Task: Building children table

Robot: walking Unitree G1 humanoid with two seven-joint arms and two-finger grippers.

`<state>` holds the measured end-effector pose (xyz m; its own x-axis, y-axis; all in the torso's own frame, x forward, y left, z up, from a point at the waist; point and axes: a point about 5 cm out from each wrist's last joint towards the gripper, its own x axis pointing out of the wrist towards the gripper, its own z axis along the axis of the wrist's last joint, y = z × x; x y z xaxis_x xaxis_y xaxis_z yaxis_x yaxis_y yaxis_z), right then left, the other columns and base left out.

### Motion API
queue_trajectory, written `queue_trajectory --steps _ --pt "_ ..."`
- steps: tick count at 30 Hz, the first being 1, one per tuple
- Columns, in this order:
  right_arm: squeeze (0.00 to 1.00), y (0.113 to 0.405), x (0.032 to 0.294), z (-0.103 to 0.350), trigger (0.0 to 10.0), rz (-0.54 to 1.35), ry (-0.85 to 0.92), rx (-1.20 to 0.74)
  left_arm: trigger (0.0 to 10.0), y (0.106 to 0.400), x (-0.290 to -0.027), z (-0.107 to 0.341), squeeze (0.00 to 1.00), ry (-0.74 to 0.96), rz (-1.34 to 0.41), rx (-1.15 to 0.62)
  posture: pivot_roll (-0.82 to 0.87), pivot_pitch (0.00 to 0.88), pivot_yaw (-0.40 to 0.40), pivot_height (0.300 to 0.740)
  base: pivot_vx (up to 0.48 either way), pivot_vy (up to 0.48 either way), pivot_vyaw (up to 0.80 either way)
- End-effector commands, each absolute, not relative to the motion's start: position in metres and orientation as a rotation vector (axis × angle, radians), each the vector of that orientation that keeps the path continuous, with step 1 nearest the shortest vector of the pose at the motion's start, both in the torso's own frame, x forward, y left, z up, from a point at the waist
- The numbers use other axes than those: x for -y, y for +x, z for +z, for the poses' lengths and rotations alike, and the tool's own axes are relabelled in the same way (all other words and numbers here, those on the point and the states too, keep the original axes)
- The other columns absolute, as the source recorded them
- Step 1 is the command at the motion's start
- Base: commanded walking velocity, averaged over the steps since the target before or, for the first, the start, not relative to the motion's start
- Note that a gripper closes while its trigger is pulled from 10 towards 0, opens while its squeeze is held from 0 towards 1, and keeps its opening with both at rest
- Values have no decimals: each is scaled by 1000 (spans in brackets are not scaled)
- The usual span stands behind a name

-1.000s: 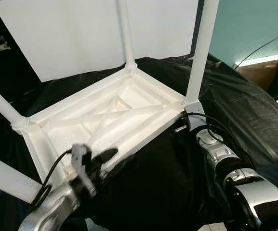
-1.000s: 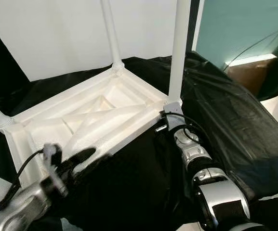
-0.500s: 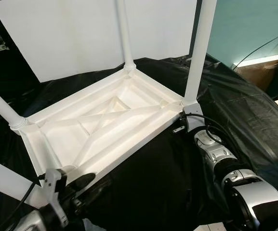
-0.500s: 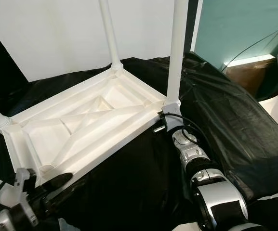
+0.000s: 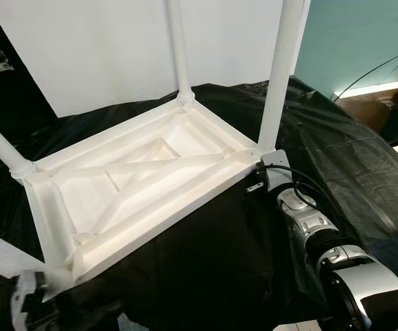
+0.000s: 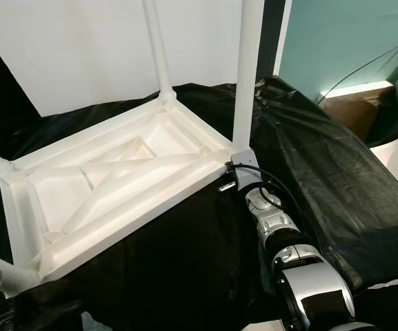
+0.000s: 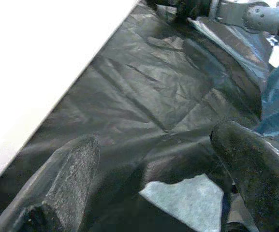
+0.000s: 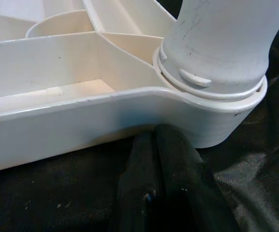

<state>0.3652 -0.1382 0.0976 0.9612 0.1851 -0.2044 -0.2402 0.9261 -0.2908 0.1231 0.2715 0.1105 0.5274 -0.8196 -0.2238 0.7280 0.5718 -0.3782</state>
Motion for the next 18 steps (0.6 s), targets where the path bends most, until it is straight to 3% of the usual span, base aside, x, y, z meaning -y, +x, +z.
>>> queue_trajectory --steps 1,9,12,15,16,18 --pt "0 358 138 82 10000 224 -307 -241 10000 123 -293 116 0 -207 -894 -383 128 24 44 740 0 0 0" --pt "0 360 135 85 10000 230 -308 -237 10000 121 -315 115 0 -145 -839 -435 124 19 42 740 0 0 0" --pt "0 361 137 86 10000 226 -310 -234 10000 109 -329 109 0 -111 -825 -560 122 16 40 740 0 0 0" --pt "0 361 137 86 10000 226 -310 -234 10000 109 -329 109 0 -110 -825 -564 122 16 40 740 0 0 0" --pt "0 361 139 86 10000 224 -312 -235 9569 103 -334 108 0 -99 -819 -614 122 15 38 740 0 0 0" --pt "0 360 140 86 10000 222 -314 -236 10000 93 -344 105 0 -79 -800 -697 127 15 35 740 0 0 0"
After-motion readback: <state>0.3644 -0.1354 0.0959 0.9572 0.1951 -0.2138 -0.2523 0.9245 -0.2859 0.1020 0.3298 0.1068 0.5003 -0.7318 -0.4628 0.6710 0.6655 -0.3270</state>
